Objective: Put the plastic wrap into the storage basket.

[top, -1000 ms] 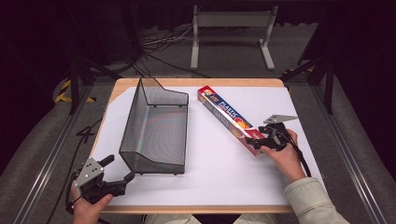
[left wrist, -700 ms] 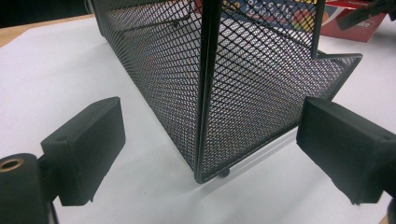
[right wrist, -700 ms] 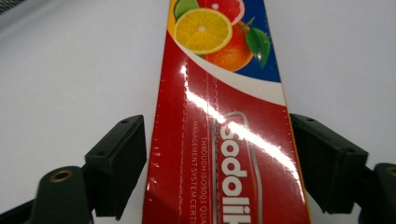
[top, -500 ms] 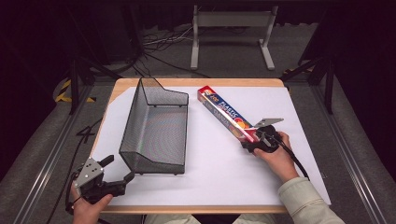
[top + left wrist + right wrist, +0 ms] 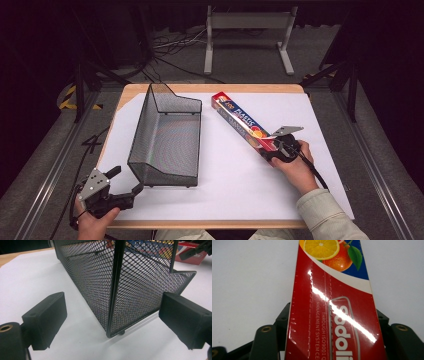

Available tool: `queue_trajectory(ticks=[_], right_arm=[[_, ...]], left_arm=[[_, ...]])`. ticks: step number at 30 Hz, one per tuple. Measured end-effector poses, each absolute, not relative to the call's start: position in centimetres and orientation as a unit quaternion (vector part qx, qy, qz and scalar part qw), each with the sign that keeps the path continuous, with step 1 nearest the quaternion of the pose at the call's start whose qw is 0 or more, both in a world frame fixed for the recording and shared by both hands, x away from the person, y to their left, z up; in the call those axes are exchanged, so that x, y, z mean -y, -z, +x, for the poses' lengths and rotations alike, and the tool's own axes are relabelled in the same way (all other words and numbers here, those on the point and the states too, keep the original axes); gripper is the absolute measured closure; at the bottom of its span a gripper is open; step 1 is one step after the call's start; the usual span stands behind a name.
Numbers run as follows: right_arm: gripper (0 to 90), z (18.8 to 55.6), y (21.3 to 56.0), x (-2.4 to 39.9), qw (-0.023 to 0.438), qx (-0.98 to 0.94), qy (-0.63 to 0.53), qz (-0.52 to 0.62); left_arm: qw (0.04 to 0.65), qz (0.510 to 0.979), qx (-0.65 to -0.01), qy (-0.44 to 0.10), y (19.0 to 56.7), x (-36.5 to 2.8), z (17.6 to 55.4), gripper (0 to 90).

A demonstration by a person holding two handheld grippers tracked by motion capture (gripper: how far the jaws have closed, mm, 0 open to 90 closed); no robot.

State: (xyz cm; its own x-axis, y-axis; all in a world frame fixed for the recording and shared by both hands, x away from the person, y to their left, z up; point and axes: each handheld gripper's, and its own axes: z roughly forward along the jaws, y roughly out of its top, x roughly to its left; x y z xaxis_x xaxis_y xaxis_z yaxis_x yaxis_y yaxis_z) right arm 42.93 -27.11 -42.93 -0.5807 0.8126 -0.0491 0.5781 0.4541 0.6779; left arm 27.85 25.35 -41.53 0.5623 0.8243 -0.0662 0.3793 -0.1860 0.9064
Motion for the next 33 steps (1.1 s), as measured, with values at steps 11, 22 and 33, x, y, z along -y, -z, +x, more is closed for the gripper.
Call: queue_trajectory(ticks=[11, 22, 33], right_arm=[[41.1, 42.5, 42.2, 27.3, 0.175, -0.831, -0.314, 0.425], [42.1, 41.6, 40.7, 27.5, 0.16, -0.824, -0.323, 0.437], [42.0, 40.6, 37.3, 28.3, 0.16, -0.805, -0.353, 0.45]], left_arm=[[0.49, 0.735, -0.409, -0.229, 41.5, -25.4, 27.7, 8.7], [0.491, 0.733, -0.411, -0.23, 41.5, -25.5, 27.7, 8.8], [0.49, 0.732, -0.412, -0.233, 41.5, -25.5, 27.7, 8.8]])
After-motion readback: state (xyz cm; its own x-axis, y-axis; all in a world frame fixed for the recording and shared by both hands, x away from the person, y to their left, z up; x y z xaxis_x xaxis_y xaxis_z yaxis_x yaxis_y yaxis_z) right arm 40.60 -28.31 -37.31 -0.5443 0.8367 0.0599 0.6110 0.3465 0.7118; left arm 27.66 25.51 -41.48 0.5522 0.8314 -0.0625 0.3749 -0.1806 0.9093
